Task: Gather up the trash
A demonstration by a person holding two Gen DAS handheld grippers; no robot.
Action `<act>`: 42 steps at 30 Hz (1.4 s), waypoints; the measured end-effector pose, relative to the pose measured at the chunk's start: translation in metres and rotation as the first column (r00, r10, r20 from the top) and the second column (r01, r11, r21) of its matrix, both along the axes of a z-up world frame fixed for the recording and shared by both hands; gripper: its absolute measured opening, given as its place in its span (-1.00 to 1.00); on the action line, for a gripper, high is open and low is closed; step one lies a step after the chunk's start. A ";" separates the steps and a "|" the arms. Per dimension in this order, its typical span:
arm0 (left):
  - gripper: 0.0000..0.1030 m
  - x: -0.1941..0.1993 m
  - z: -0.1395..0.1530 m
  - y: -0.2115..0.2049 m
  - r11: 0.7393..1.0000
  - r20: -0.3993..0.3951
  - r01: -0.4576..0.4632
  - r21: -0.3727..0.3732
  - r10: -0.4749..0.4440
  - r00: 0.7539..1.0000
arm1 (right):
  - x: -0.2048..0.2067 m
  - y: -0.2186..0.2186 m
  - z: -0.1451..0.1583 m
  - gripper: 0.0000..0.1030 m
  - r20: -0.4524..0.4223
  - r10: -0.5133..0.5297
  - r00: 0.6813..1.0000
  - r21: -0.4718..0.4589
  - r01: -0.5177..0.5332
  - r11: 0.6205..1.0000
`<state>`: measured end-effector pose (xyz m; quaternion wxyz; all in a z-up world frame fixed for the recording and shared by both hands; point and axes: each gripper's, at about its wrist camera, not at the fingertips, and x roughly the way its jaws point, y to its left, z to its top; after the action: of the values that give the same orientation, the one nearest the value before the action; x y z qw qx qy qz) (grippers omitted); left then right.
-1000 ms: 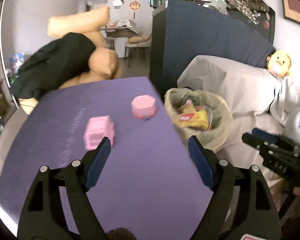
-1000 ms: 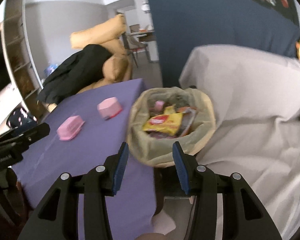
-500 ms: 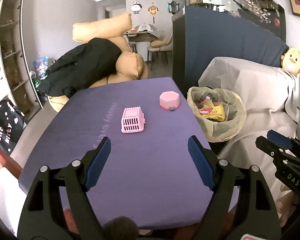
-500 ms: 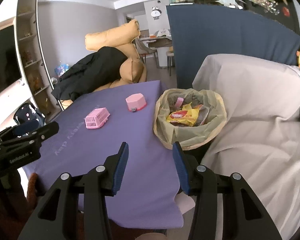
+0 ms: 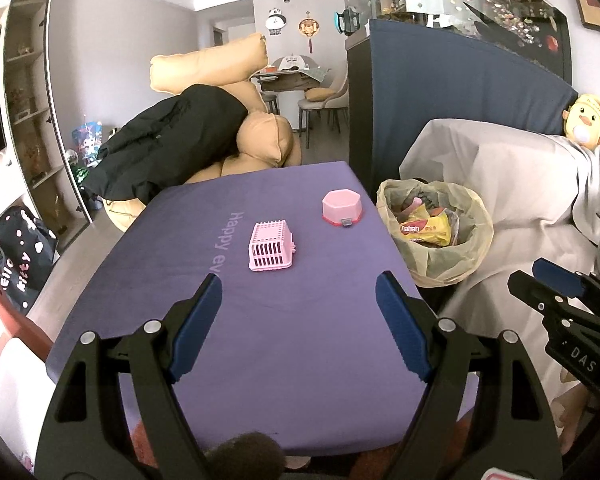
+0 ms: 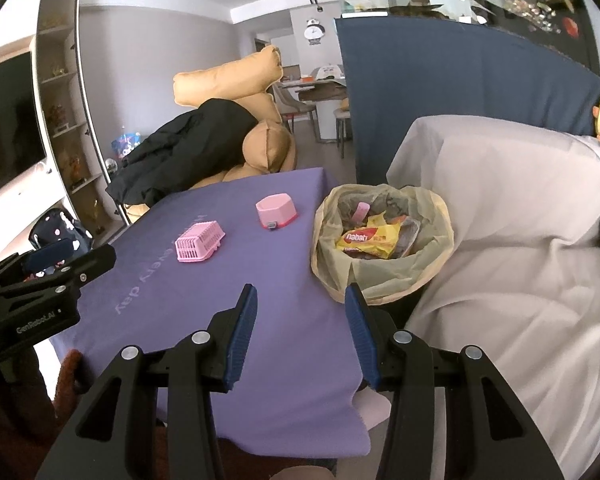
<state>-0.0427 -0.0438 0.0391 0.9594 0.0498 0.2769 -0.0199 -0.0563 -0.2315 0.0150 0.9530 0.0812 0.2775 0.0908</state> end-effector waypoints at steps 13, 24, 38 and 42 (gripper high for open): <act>0.46 0.000 0.000 0.000 1.000 0.001 0.002 0.002 -0.002 1.000 | 0.001 -0.002 0.000 -0.16 0.002 -0.005 1.000 0.002 0.005 1.000; 0.46 0.004 0.002 -0.003 1.000 -0.010 0.009 0.004 -0.009 1.000 | 0.001 -0.004 -0.001 -0.16 -0.002 -0.009 1.000 0.002 0.009 1.000; 0.46 0.005 0.000 -0.004 1.000 -0.015 0.011 0.004 -0.011 1.000 | 0.002 -0.005 -0.004 -0.16 -0.003 -0.014 1.000 0.001 0.014 1.000; 0.46 0.004 -0.001 -0.004 1.000 -0.014 0.010 0.003 -0.010 1.000 | 0.002 -0.006 -0.004 -0.16 -0.004 -0.014 1.000 0.000 0.014 1.000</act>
<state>-0.0386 -0.0482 0.0383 0.9572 0.0524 0.2836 -0.0249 -0.0544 -0.2373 0.0109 0.9530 0.0836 0.2788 0.0838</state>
